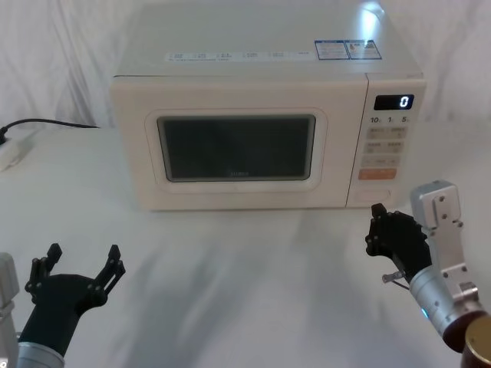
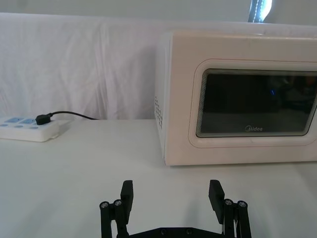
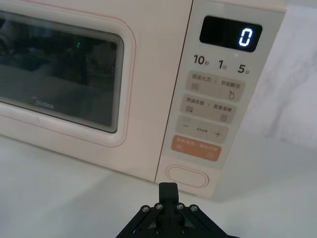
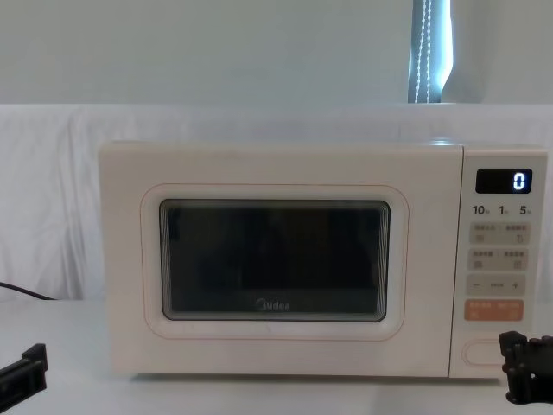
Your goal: Press the button to open the microwave door with one hand; close the microwave door with the other hand.
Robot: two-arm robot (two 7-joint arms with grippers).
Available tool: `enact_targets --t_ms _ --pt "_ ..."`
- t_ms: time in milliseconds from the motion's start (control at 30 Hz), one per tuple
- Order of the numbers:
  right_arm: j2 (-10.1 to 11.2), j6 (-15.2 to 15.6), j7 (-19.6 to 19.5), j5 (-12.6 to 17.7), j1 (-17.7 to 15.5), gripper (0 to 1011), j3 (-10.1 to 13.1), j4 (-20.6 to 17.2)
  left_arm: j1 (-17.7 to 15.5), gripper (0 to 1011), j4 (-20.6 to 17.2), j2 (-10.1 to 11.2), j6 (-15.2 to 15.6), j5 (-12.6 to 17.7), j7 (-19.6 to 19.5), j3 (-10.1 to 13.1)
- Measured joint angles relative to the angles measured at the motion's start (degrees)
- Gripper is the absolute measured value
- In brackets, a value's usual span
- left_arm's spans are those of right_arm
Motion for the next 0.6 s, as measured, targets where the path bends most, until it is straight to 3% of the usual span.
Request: enact_targets --t_ms 600 --pt "-2.38 0.64 -0.06 -1.37 6.38 0 1.07 8.85 0.0 1001 0.0 0.0 0.0 0.0 0.0 0.0"
